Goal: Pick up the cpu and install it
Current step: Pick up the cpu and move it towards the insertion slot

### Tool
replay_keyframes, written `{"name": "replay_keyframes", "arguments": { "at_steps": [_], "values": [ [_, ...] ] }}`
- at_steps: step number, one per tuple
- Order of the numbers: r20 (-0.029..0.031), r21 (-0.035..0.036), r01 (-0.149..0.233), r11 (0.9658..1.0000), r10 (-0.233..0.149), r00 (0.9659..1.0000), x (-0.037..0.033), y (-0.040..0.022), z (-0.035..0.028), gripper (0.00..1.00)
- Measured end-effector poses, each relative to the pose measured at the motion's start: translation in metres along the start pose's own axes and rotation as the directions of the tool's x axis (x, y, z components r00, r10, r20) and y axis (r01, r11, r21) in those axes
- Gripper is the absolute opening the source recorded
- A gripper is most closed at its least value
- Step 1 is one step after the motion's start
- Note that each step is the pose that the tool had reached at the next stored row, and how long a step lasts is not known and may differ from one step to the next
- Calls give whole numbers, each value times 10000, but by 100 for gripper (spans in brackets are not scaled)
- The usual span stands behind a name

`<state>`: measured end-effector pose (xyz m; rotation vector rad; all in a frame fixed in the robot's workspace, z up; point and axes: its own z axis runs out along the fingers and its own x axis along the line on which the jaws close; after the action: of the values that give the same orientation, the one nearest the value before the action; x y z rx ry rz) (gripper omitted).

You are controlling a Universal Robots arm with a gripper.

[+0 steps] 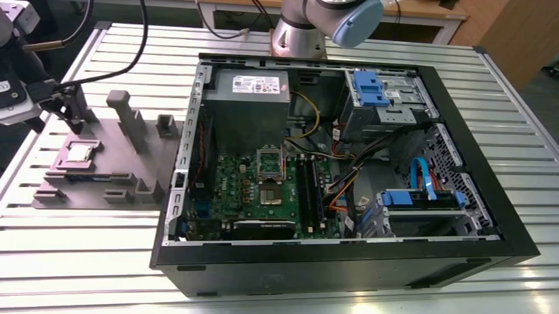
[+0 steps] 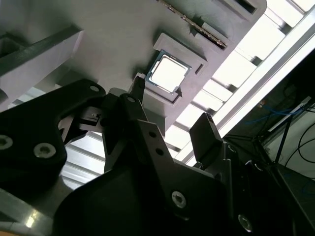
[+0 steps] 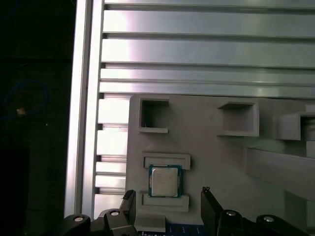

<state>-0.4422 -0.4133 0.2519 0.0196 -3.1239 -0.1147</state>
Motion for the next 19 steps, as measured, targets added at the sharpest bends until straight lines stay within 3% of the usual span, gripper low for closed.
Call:
{"name": "replay_keyframes", "arguments": {
  "at_steps": [5,19],
  "values": [
    [-2,105,-1,9999,1,10000,-1,-14,51,64],
    [-1,105,-1,9999,1,10000,-1,-14,61,64]
  ]
}}
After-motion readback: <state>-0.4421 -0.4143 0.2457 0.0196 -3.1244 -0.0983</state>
